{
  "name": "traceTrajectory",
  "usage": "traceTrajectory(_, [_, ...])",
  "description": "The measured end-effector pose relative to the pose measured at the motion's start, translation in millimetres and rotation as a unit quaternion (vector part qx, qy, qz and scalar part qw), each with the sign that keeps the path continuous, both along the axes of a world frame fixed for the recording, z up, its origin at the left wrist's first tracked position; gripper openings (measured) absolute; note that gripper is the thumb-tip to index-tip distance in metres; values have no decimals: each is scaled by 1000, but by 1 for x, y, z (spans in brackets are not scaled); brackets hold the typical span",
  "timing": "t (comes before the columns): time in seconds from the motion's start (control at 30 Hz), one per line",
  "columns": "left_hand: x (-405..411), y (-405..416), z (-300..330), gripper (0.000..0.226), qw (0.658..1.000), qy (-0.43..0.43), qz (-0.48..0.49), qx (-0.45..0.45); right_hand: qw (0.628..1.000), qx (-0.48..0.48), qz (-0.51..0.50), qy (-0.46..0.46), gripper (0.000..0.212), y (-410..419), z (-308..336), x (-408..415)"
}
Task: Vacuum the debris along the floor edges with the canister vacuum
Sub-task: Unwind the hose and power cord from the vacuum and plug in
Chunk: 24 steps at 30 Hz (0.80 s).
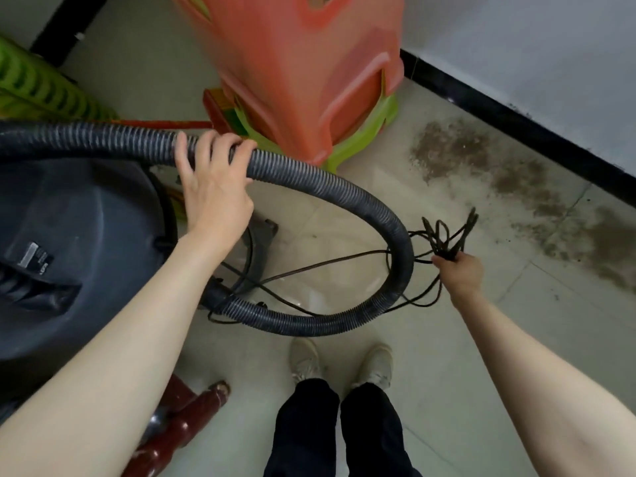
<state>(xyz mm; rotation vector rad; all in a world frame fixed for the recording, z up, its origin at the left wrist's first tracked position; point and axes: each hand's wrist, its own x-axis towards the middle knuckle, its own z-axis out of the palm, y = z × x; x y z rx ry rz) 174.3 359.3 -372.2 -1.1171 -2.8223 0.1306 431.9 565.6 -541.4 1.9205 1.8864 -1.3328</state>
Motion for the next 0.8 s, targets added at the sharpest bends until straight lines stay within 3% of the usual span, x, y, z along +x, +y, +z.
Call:
traceTrajectory(0.2, [89, -16, -32, 47, 992, -66, -28, 104, 992, -47, -106, 46, 30, -13, -13, 17])
traceTrajectory(0.3, [161, -40, -72, 46, 980, -190, -58, 21, 984, -58, -149, 80, 23, -23, -20, 30])
traceTrajectory(0.4, [208, -55, -109, 51, 927, -350, -33, -127, 975, -62, -186, 102, 10, -37, -29, 48])
traceTrajectory(0.5, [227, -67, -149, 58, 907, -349, -60, -227, 964, -65, -229, 119, 17, -58, -39, 68])
traceTrajectory(0.57, [227, -72, -170, 60, 912, -314, -78, -251, 958, -67, -246, 130, 16, -73, -46, 78])
traceTrajectory(0.7, [212, -75, -191, 54, 937, -235, -82, -246, 951, -67, -270, 132, 8, -101, -54, 91])
traceTrajectory(0.8, [203, -72, -190, 47, 942, -228, -96, -225, 939, -77, -307, 134, 7, -122, -52, 104])
